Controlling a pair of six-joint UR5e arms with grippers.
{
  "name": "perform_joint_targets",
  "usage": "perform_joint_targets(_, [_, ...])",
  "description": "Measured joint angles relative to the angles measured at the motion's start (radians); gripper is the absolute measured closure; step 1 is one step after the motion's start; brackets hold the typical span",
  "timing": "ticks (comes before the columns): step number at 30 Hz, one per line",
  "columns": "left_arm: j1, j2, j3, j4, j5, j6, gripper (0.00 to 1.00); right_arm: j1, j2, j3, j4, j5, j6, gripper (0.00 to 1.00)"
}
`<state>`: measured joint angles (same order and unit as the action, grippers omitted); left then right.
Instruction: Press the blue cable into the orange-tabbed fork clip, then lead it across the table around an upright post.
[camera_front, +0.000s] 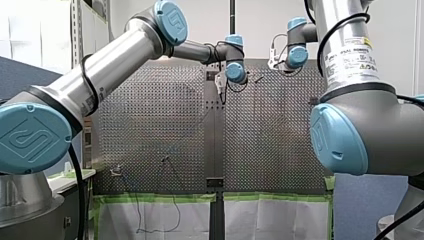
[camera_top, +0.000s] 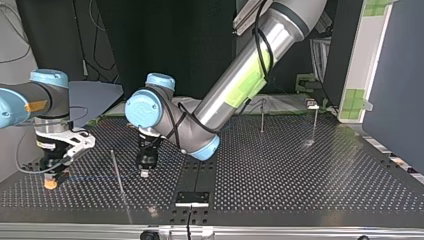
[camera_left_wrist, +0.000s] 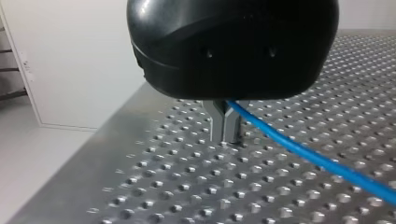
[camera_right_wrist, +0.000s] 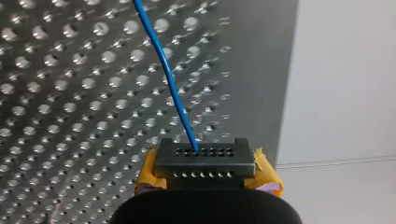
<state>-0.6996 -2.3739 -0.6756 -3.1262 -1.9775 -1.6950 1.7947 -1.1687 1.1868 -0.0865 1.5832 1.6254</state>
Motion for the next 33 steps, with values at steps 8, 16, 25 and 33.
perform_joint_targets(8, [0.003,-0.01,-0.002,0.001,0.0,0.0,1.0,-0.014,0.041,0.0,-0.006,-0.013,0.002,1.0])
perform_joint_targets(16, [0.004,-0.01,-0.005,0.003,-0.004,0.0,1.0,-0.017,0.077,0.002,-0.006,-0.024,0.002,1.0])
perform_joint_targets(25, [0.01,-0.01,-0.068,0.035,-0.004,0.001,1.0,-0.017,0.086,0.019,-0.005,-0.029,0.002,1.0])
perform_joint_targets(33, [0.01,-0.01,-0.09,0.053,-0.004,0.001,1.0,-0.01,0.09,0.052,-0.01,-0.036,0.002,1.0])
